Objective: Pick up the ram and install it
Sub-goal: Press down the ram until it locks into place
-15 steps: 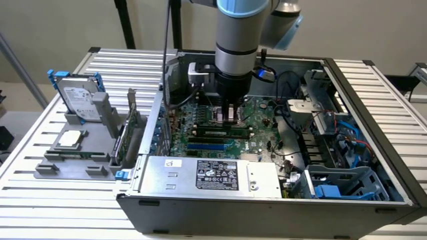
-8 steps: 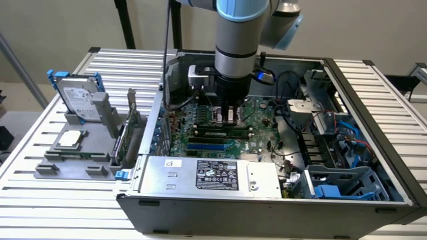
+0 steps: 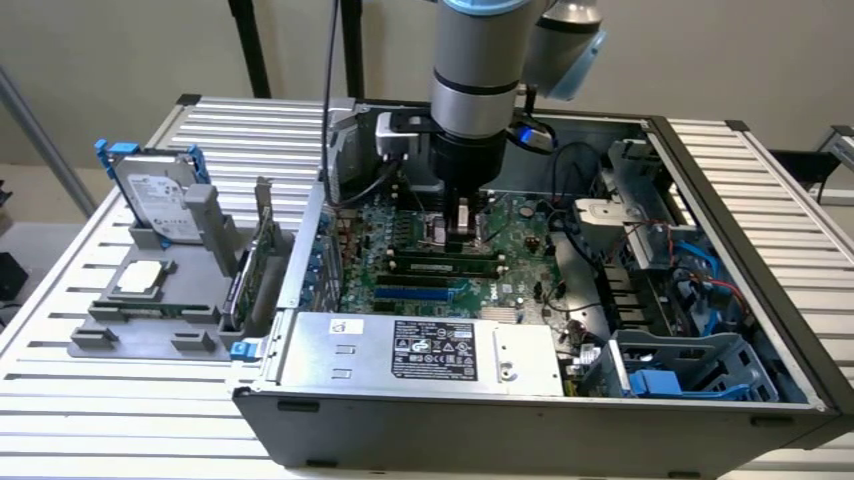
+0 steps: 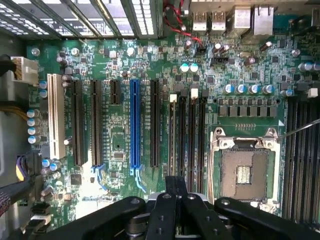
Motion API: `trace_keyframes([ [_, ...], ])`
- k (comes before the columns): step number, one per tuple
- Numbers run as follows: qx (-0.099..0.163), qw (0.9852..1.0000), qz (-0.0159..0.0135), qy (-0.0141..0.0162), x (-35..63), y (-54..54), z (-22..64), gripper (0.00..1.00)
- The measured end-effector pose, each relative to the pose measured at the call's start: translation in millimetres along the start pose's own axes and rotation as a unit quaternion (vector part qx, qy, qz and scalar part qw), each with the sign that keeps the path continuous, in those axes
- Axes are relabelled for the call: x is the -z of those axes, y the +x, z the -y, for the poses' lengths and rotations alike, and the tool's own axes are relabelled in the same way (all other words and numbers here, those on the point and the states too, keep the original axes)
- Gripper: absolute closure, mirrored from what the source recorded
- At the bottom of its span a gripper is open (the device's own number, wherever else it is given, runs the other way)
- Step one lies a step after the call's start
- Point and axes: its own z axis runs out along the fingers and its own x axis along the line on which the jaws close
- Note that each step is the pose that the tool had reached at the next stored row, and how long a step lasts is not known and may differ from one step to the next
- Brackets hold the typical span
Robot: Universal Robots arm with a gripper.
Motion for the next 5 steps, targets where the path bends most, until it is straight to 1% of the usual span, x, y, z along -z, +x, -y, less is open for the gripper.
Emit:
trace_keyframes([
  [5, 0.0, 1.0, -0.0001, 0.0, 0.1, 0.0, 0.0, 0.89],
])
